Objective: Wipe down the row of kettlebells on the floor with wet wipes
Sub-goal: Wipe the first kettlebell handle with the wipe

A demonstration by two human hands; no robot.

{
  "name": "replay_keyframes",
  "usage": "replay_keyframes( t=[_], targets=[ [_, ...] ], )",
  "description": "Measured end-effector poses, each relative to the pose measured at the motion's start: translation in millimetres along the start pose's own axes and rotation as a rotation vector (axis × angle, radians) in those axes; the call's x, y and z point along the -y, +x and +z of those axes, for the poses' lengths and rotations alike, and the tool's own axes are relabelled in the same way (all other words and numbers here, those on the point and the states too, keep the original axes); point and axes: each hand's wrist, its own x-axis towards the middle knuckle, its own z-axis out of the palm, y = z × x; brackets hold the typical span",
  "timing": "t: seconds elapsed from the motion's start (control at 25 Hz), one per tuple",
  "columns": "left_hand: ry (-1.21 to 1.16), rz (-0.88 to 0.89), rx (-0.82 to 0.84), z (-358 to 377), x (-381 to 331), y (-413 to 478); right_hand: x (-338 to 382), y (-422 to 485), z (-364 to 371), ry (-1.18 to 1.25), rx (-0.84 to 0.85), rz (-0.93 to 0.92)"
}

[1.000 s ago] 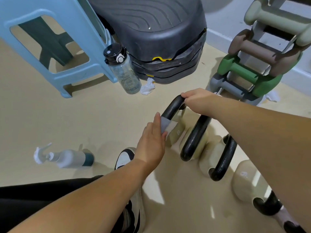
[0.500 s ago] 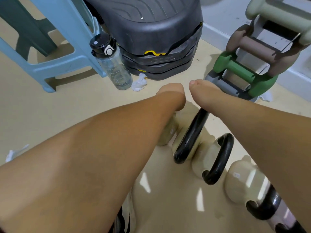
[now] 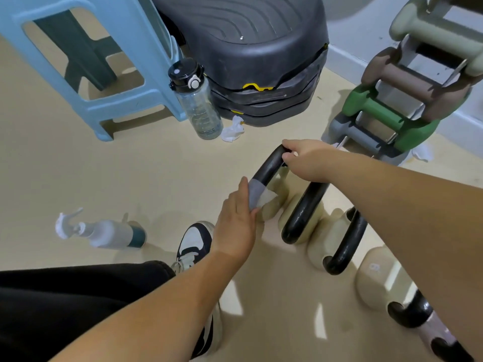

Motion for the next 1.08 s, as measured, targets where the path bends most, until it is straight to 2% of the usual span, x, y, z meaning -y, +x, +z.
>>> replay_keyframes(
  t=[0.16, 0.36, 0.48, 0.52, 0.68, 0.88, 1.0, 1.08],
  targets=[
    [0.093, 0.01, -0.038, -9, -16, 31, 5, 4, 3, -0.065, -0.005, 0.017],
    [0.238, -0.022, 0.079, -30, -46, 85, 5, 13, 11, -0.06, -0.072, -0.04],
    [0.176, 0.023, 0.172, -26, -69, 115, 5, 17, 14, -0.13, -0.108, -0.072],
    [0.147, 0.029, 0.158, -22, -73, 118, 5, 17, 13, -0.143, -0.105, -0.068],
    [0.045, -0.031, -0.022, -18, -60, 81, 5, 21, 13, -0.159, -0.08, -0.049],
    [-0.307, -0.087, -0.116, 5, -17, 17, 11, 25, 20, -0.171, -0.084, 0.005],
    [-0.318, -0.103, -0.116, 9, -14, 18, 7, 24, 23, -0.215, -0.106, -0.037],
    [-0.199, -0.064, -0.074, -3, -23, 30, 3, 25, 22, -0.216, -0.104, -0.061]
  ],
)
